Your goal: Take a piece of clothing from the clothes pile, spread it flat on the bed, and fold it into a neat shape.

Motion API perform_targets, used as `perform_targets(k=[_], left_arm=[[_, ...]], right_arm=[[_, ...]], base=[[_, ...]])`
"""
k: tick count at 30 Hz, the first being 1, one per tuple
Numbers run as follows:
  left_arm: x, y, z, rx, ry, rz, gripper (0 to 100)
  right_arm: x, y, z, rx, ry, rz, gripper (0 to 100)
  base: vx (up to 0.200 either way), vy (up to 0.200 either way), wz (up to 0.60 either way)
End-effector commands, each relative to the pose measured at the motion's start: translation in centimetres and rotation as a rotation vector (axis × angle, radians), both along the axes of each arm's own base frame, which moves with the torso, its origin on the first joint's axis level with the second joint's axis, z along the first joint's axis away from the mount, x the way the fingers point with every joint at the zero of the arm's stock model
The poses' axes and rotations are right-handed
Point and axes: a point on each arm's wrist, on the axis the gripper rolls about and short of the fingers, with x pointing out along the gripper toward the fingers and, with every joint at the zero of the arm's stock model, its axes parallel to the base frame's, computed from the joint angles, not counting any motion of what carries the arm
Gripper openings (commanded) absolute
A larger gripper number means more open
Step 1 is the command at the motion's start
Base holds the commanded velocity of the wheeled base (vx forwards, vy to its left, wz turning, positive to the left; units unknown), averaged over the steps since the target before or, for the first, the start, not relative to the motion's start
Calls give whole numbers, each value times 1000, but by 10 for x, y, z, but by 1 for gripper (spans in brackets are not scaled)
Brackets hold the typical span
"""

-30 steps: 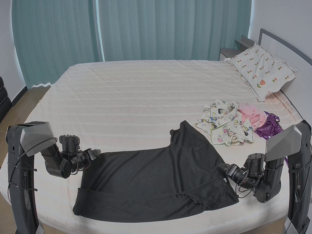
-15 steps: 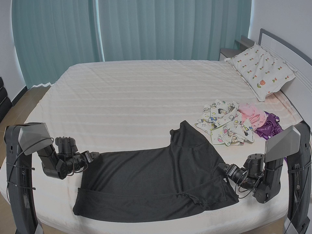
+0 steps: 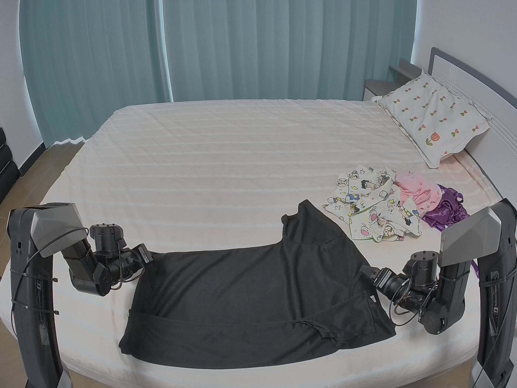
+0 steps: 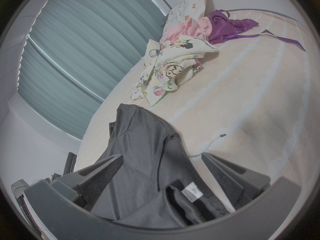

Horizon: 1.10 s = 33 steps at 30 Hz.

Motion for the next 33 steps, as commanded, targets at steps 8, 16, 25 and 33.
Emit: perform_targets(k=[8, 16, 25, 33], left_arm=[[1, 8, 10, -33, -64, 109, 0], [-6, 13, 12, -55, -48, 140, 0], [-12, 13, 9, -77, -27, 150, 0], [-14, 12, 8, -78, -22, 151, 0]], right_arm=[[74, 11, 20, -107, -131, 160, 100], [131, 37, 20, -139, -148, 218, 100], [166, 33, -17, -302, -143, 285, 100], [185, 42, -16, -302, -194, 293, 100]], base=[[0, 0, 0], [0, 0, 0], [0, 0, 0], [0, 0, 0]])
